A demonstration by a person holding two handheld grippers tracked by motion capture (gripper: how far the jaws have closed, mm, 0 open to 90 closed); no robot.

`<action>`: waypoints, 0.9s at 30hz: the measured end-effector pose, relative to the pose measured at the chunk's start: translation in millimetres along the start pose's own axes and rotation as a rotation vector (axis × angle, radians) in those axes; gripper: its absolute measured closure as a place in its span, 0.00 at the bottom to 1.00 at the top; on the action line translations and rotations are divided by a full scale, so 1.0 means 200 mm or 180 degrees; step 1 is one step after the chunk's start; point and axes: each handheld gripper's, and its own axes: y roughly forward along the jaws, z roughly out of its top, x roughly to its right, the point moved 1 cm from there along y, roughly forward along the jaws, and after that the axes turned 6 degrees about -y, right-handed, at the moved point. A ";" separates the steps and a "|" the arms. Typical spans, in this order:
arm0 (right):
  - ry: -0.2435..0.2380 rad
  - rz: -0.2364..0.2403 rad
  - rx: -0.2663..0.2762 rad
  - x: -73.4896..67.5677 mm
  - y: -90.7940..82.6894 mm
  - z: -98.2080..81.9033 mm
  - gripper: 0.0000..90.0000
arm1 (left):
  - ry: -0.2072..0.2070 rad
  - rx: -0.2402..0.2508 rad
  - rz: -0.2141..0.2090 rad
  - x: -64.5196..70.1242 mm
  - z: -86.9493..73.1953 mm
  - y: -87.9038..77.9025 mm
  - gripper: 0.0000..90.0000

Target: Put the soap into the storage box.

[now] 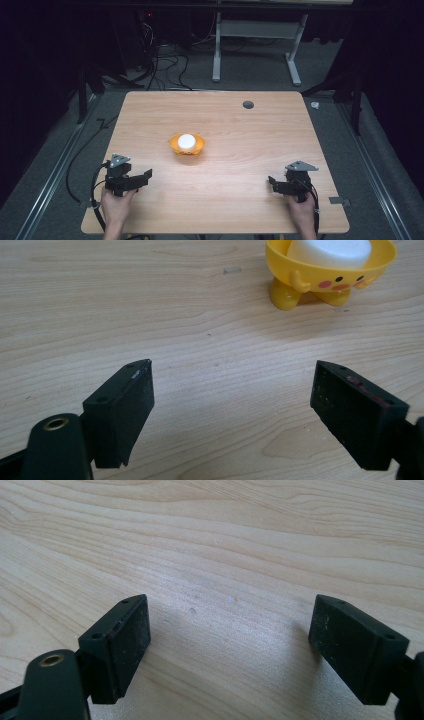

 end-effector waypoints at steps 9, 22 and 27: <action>-0.0007 -0.0001 0.0002 0.00 0.00 0.00 0.20 | -0.0049 -0.0078 0.0016 -0.02 -0.05 0.05 0.20; -0.0007 -0.0002 0.0002 0.00 0.00 0.00 0.20 | -0.0057 -0.0224 0.0093 -0.03 -0.11 0.16 0.21; -0.0006 -0.0003 0.0001 0.00 0.00 0.00 0.20 | -0.0005 -0.0267 0.0186 -0.02 -0.13 0.20 0.21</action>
